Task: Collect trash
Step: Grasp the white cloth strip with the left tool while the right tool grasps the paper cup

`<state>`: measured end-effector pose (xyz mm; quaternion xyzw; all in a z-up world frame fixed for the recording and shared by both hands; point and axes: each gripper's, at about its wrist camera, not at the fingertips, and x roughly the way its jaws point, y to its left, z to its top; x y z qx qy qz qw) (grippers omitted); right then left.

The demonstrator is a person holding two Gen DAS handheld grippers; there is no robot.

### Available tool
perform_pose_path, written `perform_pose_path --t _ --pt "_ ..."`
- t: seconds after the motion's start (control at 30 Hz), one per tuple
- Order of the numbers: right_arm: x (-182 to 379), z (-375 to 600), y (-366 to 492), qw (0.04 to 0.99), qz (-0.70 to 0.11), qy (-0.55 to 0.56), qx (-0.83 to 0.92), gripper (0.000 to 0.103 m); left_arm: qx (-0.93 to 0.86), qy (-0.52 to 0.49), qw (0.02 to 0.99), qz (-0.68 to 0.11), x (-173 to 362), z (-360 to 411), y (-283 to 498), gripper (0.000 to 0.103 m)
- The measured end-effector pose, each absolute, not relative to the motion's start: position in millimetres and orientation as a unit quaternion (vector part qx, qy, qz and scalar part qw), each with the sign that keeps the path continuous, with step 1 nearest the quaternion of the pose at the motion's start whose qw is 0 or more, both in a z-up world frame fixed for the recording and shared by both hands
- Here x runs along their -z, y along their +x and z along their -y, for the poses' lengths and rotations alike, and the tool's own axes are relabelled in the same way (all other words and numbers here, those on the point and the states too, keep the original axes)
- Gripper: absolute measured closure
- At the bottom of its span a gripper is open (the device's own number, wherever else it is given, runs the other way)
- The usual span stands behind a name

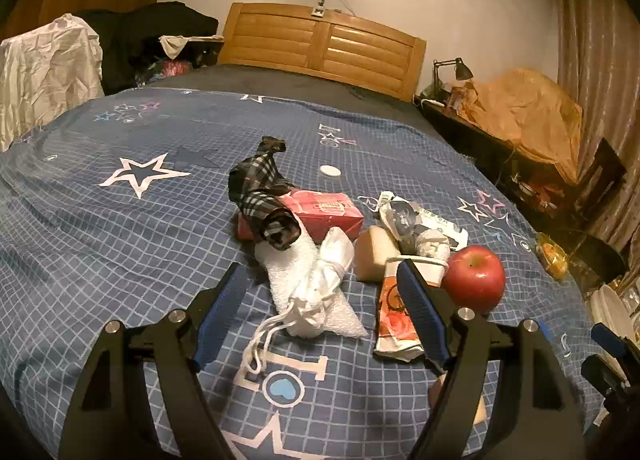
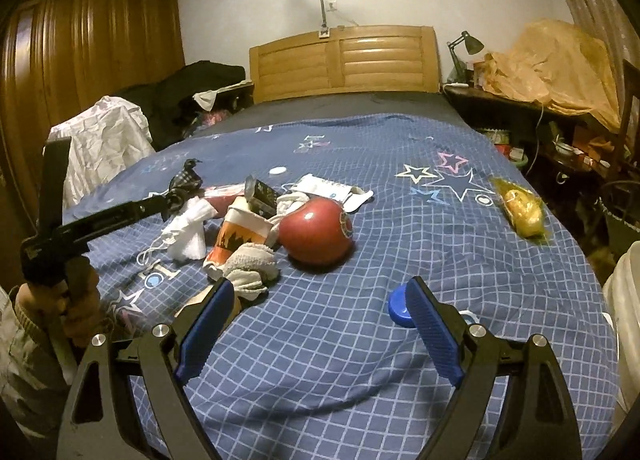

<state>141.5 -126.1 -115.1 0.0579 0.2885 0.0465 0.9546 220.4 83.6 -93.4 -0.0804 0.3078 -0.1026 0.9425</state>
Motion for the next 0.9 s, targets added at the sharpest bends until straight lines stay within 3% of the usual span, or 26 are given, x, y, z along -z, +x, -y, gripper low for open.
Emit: perform_pose_path --t 0.4,0.43,0.5,0.53,0.63,0.9 --pt "123 127 154 0.947 -0.308 0.071 -0.059 0.016 0.141 -0.047 0.932 -0.332 108 -55 252 0.03" --pt "123 127 154 0.947 -0.308 0.071 -0.058 0.016 0.144 -0.045 0.929 -0.337 112 -53 257 0.037" --pt "124 127 156 0.946 -0.31 0.071 -0.057 0.016 0.154 -0.044 0.921 -0.355 122 -50 263 0.064" --pt "124 128 157 0.946 -0.311 0.072 -0.058 0.016 0.161 -0.046 0.916 -0.364 125 -50 266 0.089" --pt "121 125 160 0.945 -0.311 0.072 -0.064 0.016 0.157 -0.069 0.926 -0.336 117 -60 255 0.095" --pt "106 89 186 0.944 -0.303 0.053 -0.122 0.017 0.116 -0.144 0.944 -0.273 89 -114 202 0.095"
